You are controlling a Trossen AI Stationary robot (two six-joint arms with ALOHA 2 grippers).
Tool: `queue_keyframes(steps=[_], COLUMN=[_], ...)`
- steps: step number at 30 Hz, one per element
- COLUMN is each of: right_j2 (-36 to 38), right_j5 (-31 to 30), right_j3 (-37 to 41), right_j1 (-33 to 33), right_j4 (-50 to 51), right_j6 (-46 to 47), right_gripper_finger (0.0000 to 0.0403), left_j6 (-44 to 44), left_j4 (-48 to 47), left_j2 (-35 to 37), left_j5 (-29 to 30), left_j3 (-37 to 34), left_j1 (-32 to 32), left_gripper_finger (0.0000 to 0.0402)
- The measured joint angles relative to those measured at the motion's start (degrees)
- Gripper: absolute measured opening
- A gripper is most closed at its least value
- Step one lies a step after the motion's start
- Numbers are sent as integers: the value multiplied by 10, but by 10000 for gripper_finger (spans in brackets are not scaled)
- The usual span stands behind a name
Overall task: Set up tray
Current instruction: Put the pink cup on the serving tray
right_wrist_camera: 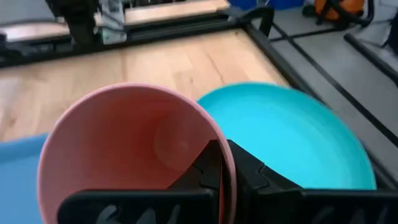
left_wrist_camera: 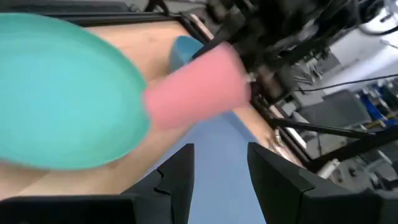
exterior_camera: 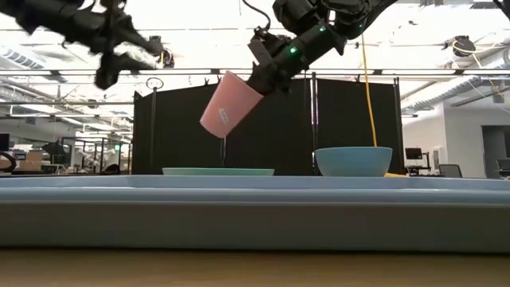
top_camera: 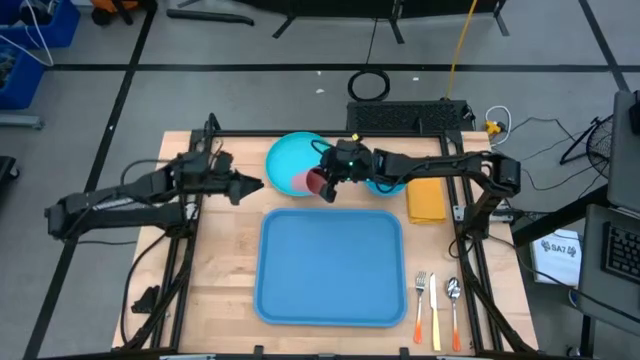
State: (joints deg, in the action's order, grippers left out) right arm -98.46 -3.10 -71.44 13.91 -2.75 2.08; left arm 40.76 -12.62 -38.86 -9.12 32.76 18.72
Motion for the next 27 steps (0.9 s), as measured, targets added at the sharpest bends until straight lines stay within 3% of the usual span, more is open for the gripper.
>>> queue_keyframes(steps=[7, 11, 17, 22, 27], right_j2=[-17, -16, -16, -16, -16], right_j5=[0, 2, 1, 0, 0], right_j3=[0, 0, 0, 0, 0], right_j1=[-4, -6, -5, -6, -6], right_j4=[-10, -14, -14, -13, -13], right_j6=[2, 2, 2, 2, 2], right_gripper_finger=[0, 0, 0, 0, 0], left_j6=[3, -1, -87, -145, -169], left_j4=[-36, -123, -318, -348, -384], left_j2=[-142, -230, -364, -435, -487], left_j5=[-68, -89, -62, -56, -43], left_j3=[139, 222, 388, 480, 519], left_j1=[-1, -5, -3, -4, -2], left_gripper_finger=[152, 152, 152, 152, 152])
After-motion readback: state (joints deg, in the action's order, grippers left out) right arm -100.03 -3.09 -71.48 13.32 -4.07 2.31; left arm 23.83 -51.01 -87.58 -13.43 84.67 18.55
